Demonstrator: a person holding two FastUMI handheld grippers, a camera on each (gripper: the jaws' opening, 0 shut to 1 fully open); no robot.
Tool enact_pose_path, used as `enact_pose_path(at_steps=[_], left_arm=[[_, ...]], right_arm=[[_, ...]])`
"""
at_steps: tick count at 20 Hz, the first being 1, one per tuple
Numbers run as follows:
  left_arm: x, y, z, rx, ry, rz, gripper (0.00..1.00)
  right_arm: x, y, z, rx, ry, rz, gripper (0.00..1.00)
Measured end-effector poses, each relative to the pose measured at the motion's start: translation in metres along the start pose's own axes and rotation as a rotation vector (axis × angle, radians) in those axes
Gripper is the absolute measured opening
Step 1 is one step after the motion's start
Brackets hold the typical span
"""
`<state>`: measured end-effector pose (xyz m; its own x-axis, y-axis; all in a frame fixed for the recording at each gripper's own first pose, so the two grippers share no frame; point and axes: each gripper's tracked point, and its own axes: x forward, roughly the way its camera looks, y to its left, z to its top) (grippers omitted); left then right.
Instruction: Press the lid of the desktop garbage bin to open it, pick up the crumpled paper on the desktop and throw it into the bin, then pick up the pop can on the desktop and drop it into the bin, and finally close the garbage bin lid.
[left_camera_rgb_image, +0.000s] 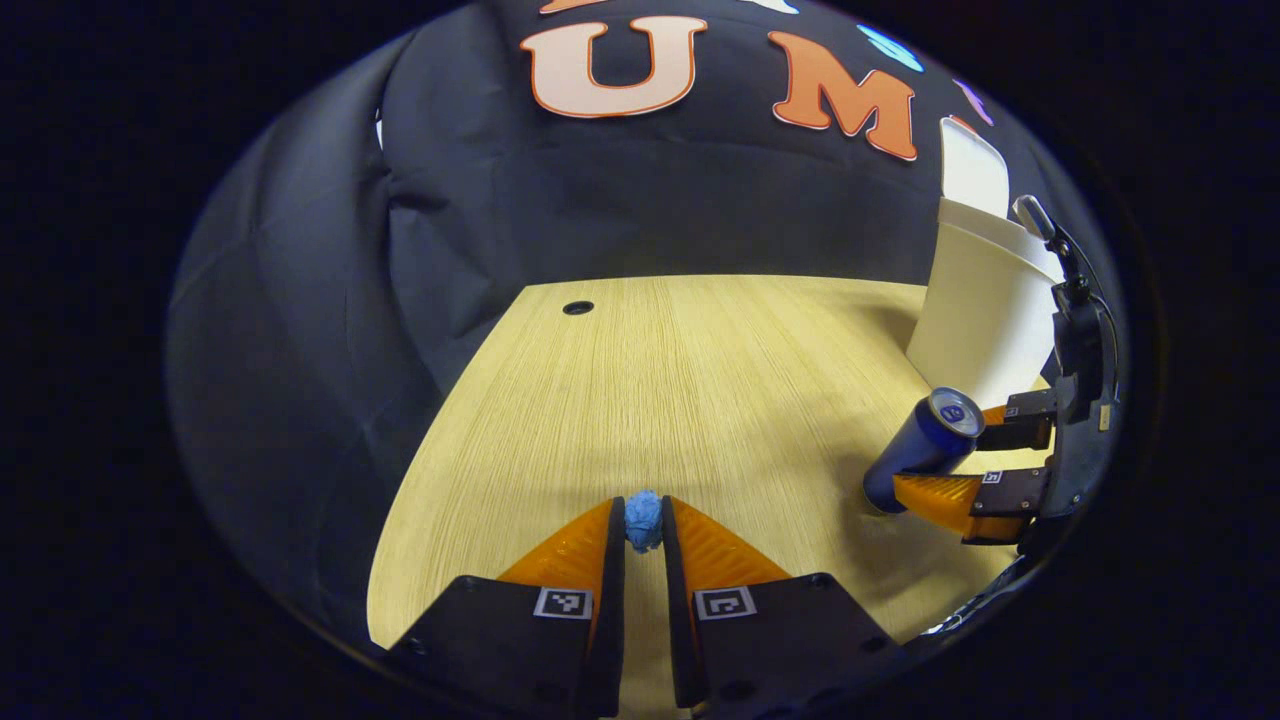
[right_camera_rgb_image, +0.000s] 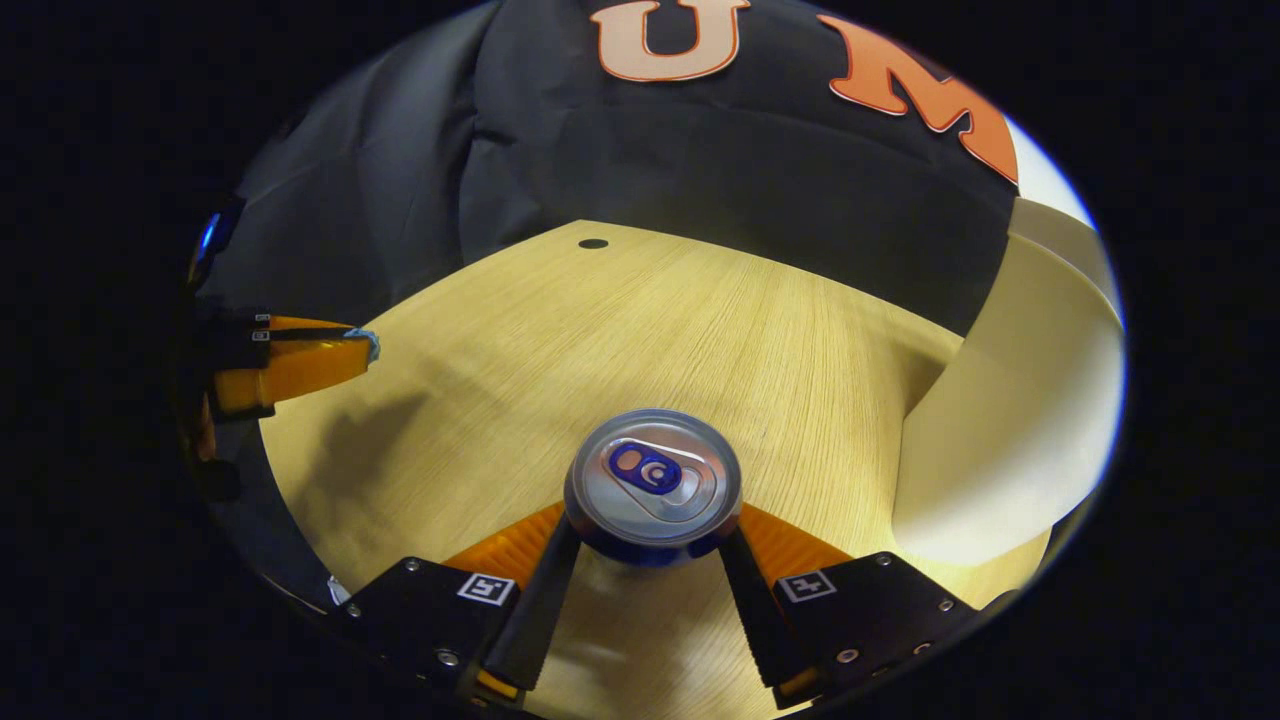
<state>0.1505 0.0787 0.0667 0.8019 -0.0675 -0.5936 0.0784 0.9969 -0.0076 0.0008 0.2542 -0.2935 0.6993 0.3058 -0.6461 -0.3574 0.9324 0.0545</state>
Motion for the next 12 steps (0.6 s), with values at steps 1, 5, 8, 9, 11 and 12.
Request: enact_pose_path(at_steps=[1,5,8,9,11,12], left_arm=[[0.001,0.0,0.003,0.008,-0.004,-0.003,0.23],[0.001,-0.003,0.018,0.008,-0.014,-0.011,0.23],[0.002,-0.013,0.036,0.034,-0.039,-0.023,0.23],[0.002,-0.018,0.044,0.048,-0.051,-0.027,0.23],[-0.001,-0.033,0.061,0.074,-0.079,-0.045,0.23],[-0.002,-0.041,0.068,0.086,-0.096,-0.059,0.21]], right_arm=[[-0.003,-0.001,0.003,0.008,-0.008,-0.009,0.8],[-0.029,-0.018,0.015,0.027,-0.033,-0.036,0.8],[-0.048,-0.027,0.013,0.032,-0.052,-0.059,0.8],[-0.054,-0.032,0.015,0.033,-0.057,-0.07,0.8],[-0.067,-0.047,0.015,0.04,-0.063,-0.089,0.8],[-0.074,-0.055,0.014,0.05,-0.067,-0.098,0.81]])
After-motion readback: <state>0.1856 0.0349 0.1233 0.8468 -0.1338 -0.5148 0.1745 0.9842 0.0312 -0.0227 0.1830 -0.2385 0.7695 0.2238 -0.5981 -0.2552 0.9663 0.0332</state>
